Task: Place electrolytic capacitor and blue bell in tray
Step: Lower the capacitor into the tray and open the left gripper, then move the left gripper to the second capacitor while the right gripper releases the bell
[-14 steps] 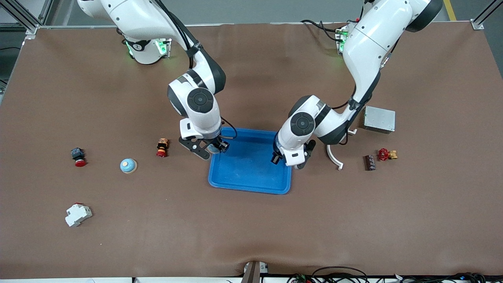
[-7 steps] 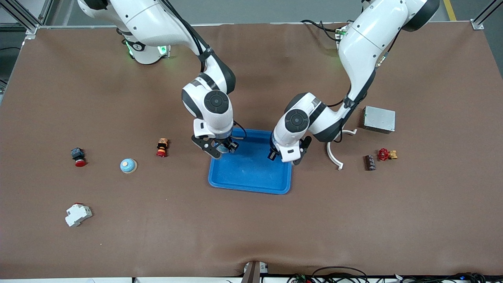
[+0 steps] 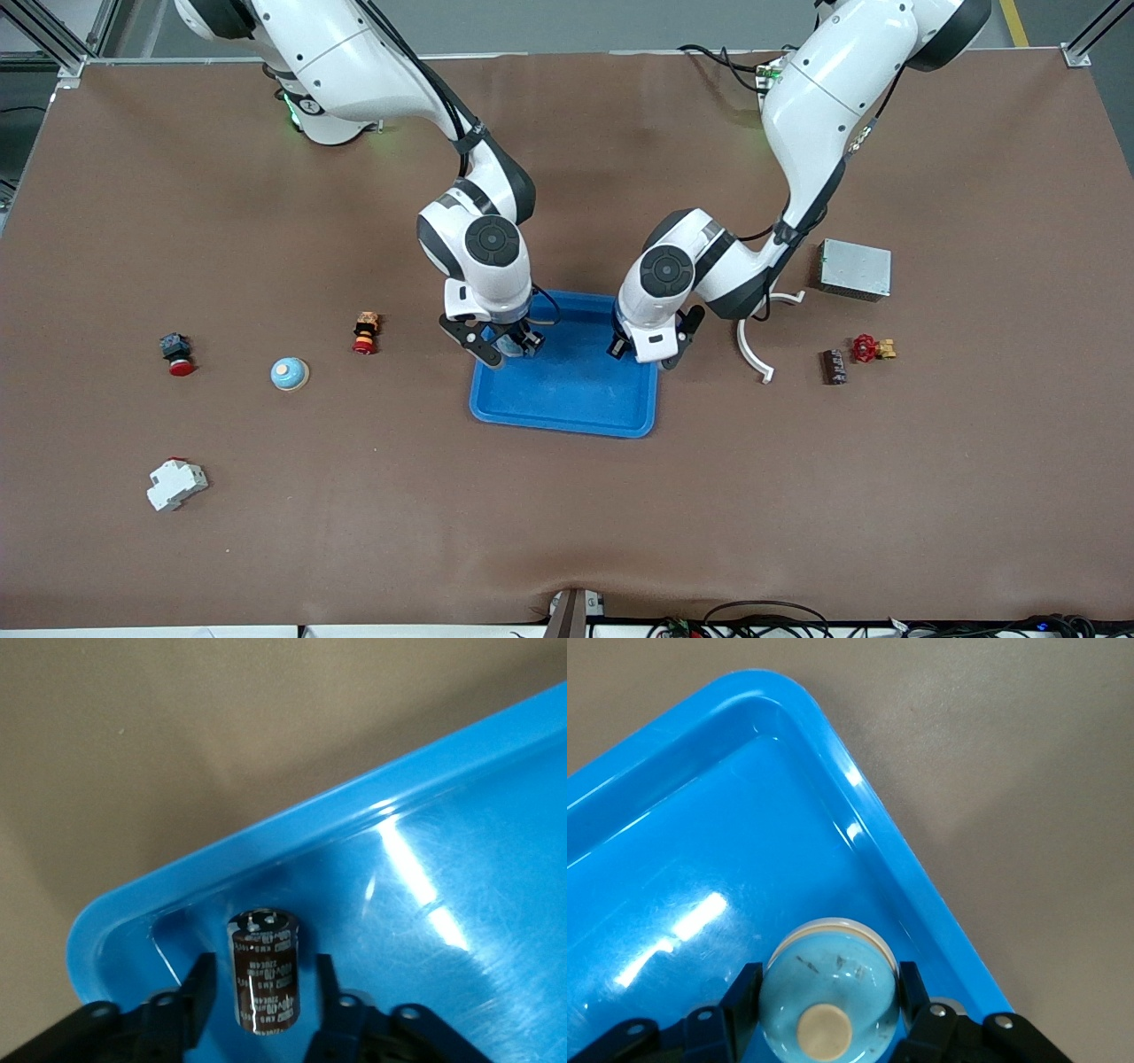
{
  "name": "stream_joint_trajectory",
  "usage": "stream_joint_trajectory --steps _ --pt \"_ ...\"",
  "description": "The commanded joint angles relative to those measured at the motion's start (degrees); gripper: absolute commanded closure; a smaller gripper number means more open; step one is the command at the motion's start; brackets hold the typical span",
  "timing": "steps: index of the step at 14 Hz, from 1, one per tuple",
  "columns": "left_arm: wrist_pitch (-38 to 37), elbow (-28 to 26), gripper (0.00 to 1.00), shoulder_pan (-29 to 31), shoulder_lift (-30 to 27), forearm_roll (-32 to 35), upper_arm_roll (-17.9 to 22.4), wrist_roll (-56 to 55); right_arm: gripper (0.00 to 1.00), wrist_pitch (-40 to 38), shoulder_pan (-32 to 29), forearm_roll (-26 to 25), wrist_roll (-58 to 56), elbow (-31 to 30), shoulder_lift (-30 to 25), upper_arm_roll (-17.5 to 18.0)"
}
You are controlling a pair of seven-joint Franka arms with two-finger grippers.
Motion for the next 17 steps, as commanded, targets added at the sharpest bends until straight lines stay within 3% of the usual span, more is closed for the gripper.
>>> stream_joint_trajectory --steps 1,5,10,13,17 --pt "0.07 -0.56 0.00 0.24 -1.97 1.49 0.47 -1.36 1.00 1.65 1.07 -1.30 4.11 1.06 1.38 -0.40" --pt "-6.43 -0.21 0.00 2.43 -7.24 1.57 1.08 1.08 1.00 2.01 1.51 -1.30 4.47 1.06 2.17 -0.40" --pt "-18.38 -0.13 0.00 8.76 -12.95 1.40 0.99 21.79 1.00 2.10 1.51 -1.13 4.65 1.15 3.49 -0.40" --pt "-19.98 -0.65 0.00 13.33 -14.98 1.49 1.08 38.93 1.00 2.10 1.60 -0.69 5.34 1.15 3.58 -0.40" --pt "-19.54 -1.87 0.00 17.46 -16.48 5.33 1.08 51.35 1.00 2.10 2.03 -0.95 6.23 1.15 4.45 -0.40"
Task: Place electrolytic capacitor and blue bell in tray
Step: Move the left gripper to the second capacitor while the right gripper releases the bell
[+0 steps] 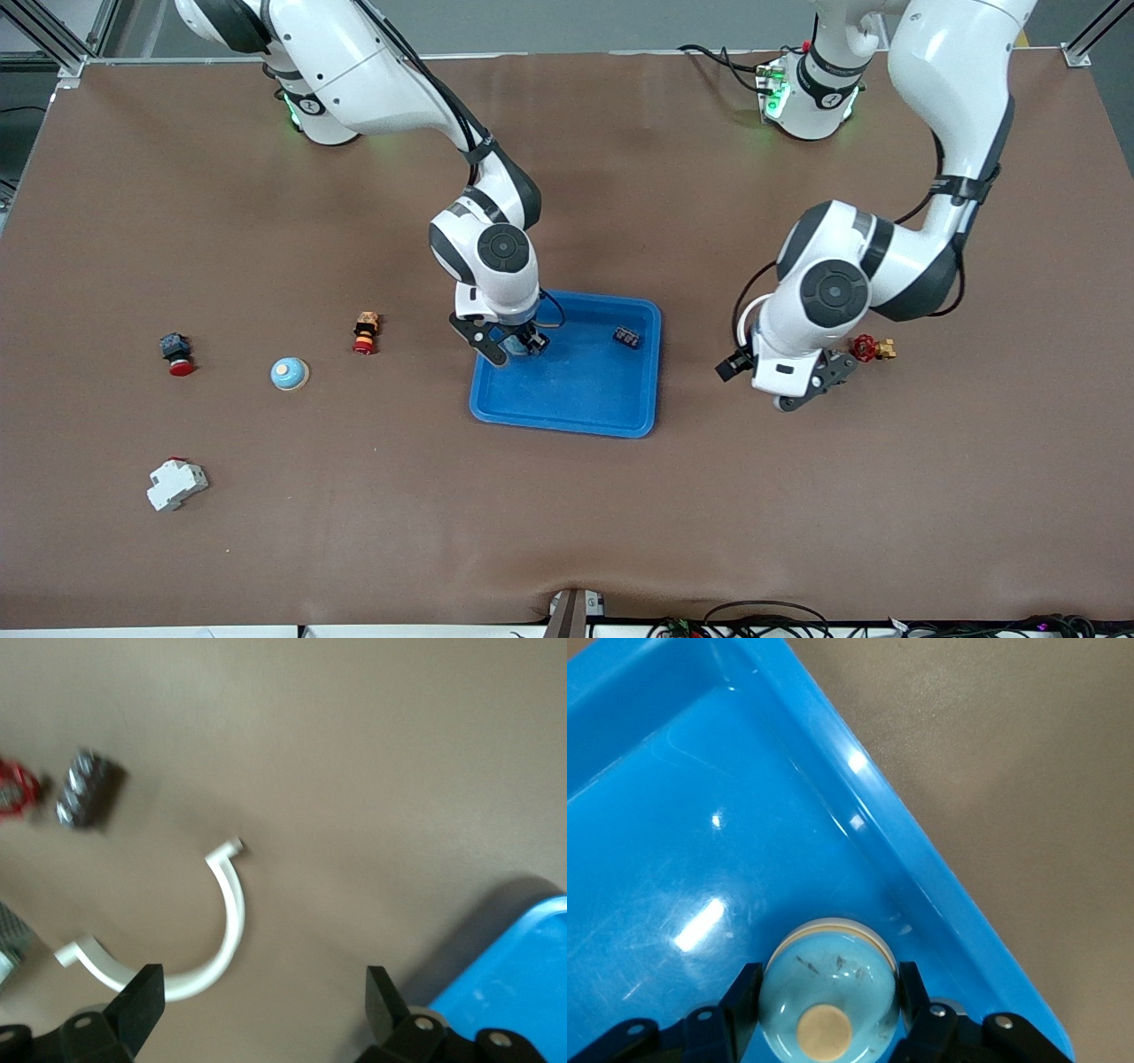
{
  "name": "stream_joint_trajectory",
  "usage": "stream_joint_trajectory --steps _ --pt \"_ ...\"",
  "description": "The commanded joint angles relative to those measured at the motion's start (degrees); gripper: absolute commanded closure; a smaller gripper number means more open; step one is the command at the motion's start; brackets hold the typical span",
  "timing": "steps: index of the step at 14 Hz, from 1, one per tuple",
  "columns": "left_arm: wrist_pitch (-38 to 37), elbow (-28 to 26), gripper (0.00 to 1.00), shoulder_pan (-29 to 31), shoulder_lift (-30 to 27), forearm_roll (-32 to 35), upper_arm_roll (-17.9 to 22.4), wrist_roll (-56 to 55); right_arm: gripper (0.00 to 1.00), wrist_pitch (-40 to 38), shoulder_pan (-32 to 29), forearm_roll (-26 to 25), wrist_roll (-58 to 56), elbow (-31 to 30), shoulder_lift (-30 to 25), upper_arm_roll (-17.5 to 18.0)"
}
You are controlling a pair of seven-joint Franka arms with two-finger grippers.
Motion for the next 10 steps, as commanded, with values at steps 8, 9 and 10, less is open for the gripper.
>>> stream_joint_trajectory --steps 8,9,10 --pt "18.27 -14.69 0.00 10.51 -2.05 8.65 -0.37 15.17 0.67 1.86 1.51 -1.02 2.11 1.26 2.38 -0.37" --pt "18.98 -15.57 0.00 11.47 -2.05 9.27 -0.46 15.60 0.01 1.95 1.77 -1.37 2.11 1.26 2.47 -0.46" --pt "19.69 -16.45 0.00 12.35 -2.05 9.71 -0.46 16.83 0.00 1.78 2.38 -1.89 2.02 1.35 2.38 -0.55"
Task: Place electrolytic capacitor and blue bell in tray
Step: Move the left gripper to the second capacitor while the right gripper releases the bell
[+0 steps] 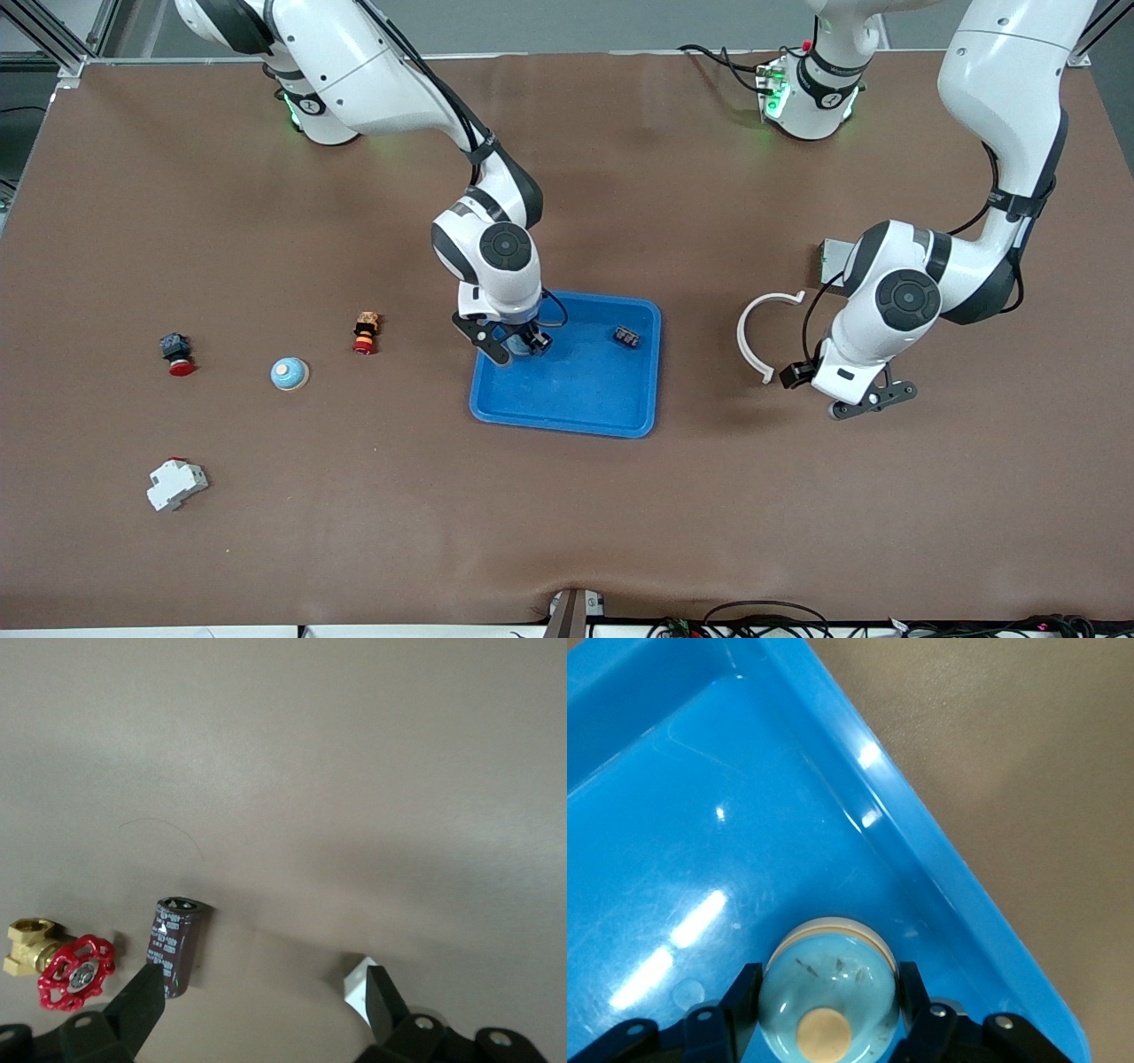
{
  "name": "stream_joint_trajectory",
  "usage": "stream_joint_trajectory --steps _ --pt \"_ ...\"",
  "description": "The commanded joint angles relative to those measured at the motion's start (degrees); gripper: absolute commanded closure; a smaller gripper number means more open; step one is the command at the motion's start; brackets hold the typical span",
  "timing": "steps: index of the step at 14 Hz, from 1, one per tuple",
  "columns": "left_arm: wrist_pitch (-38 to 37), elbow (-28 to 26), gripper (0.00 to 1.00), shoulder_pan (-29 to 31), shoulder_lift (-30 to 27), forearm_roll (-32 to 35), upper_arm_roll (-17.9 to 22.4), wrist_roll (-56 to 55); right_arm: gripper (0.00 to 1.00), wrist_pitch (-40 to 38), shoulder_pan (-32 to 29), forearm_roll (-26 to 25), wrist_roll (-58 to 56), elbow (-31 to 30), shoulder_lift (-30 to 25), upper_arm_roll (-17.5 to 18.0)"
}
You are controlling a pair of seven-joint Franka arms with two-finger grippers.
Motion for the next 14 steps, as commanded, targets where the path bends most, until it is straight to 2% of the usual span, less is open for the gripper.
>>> stream_joint_trajectory --steps 1,6,10,14 --pt "2.95 -3.52 0.00 2.15 -1.13 1.88 -0.45 4.25 0.00 0.28 1.84 -2.28 1.69 1.68 1.96 -0.55" --pt "5.41 -6.16 0.00 4.96 -0.78 1.97 -0.63 9.37 0.00 -1.64 0.70 -2.20 -1.63 4.93 1.43 -0.46" --pt "11.82 -9.85 0.00 6.81 0.01 1.97 -0.72 9.29 0.00 -18.04 -2.89 -1.23 -13.74 10.72 -1.19 -0.02" --pt "12.71 -11.52 0.00 7.42 0.10 1.97 -0.80 9.46 0.00 -20.12 -10.01 -0.44 -27.09 7.24 -8.40 -0.11"
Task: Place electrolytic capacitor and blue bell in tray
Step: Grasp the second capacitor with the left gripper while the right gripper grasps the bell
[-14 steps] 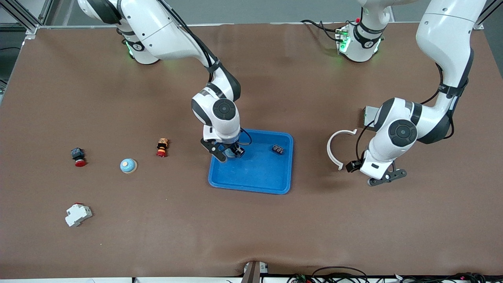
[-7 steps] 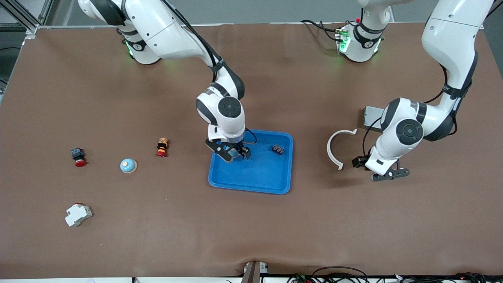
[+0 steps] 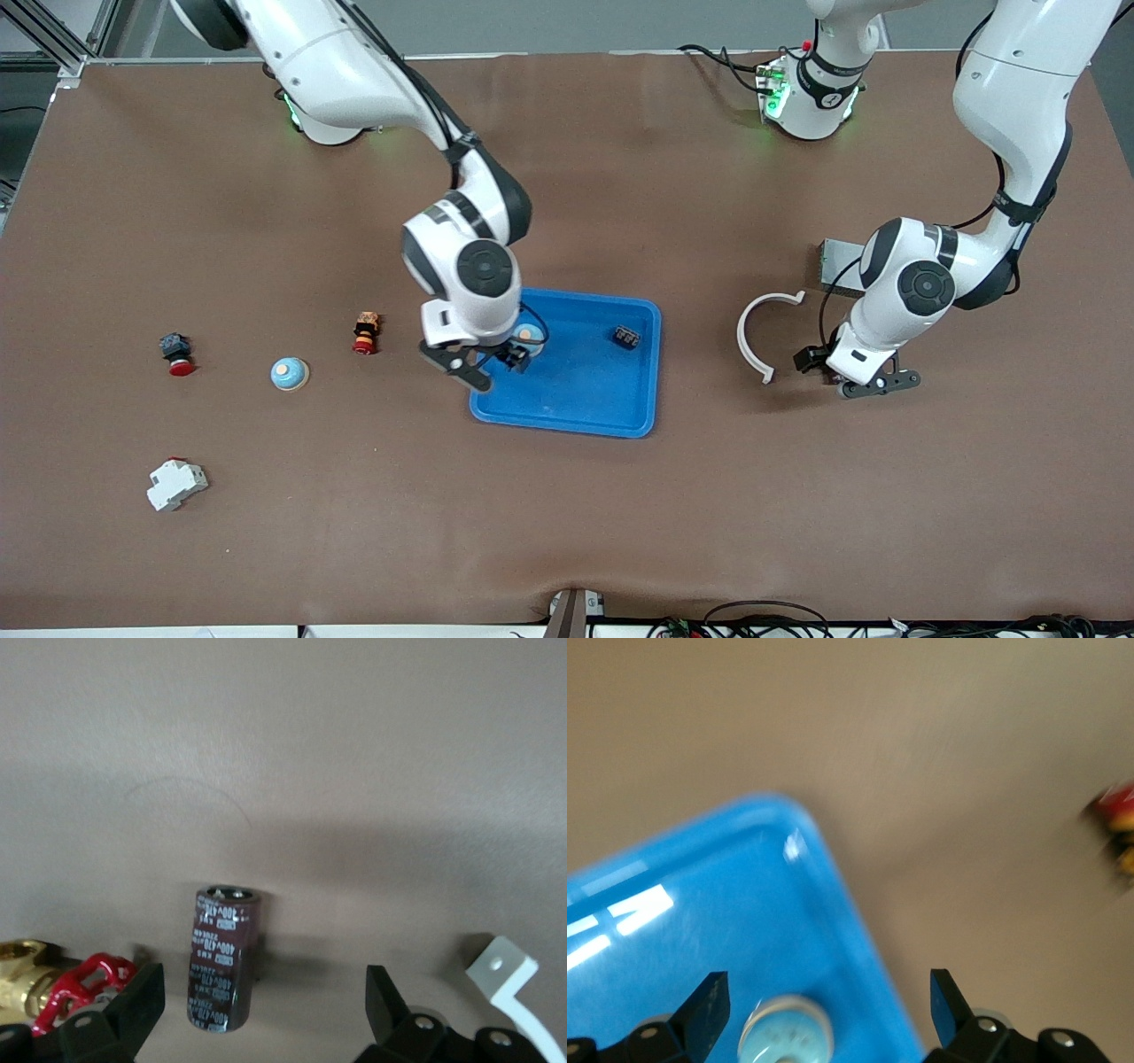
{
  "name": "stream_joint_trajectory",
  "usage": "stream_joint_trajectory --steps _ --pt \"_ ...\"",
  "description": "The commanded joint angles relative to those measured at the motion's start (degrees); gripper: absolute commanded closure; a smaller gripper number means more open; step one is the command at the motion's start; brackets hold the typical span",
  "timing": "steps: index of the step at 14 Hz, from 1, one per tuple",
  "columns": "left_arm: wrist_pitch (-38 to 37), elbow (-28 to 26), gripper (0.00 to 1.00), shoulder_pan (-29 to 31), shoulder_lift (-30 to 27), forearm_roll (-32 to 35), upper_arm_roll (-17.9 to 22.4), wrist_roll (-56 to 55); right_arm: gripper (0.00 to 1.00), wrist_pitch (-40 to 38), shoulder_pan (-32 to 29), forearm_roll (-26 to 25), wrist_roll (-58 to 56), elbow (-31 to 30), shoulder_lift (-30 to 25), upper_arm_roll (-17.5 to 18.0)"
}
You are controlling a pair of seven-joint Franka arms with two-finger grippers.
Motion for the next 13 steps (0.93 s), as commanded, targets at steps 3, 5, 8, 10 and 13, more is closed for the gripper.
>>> stream_joint_trajectory --steps 3,5,8,10,13 --pt "2.63 -1.55 0.00 1.80 0.35 1.34 -0.91 0.43 0.00 0.25 -11.18 0.37 -21.32 -8.87 -10.12 1.07" --pt "4.47 -1.73 0.00 1.80 0.96 1.34 -0.83 0.51 0.00 3.49 -17.94 0.54 -33.09 -14.75 -14.52 1.16" --pt "5.44 -1.82 0.00 1.89 1.40 1.34 -0.91 0.51 0.00 8.68 -26.74 4.67 -49.72 -21.62 -18.14 1.07" --pt "6.58 -1.82 0.00 2.41 1.84 1.34 -0.83 0.60 0.00 13.94 -29.13 4.67 -54.05 -25.40 -18.32 0.81" --pt "6.77 -1.82 0.35 2.42 1.76 1.34 -0.91 0.51 0.00 24.83 -34.22 4.59 -61.94 -30.41 -17.27 0.81"
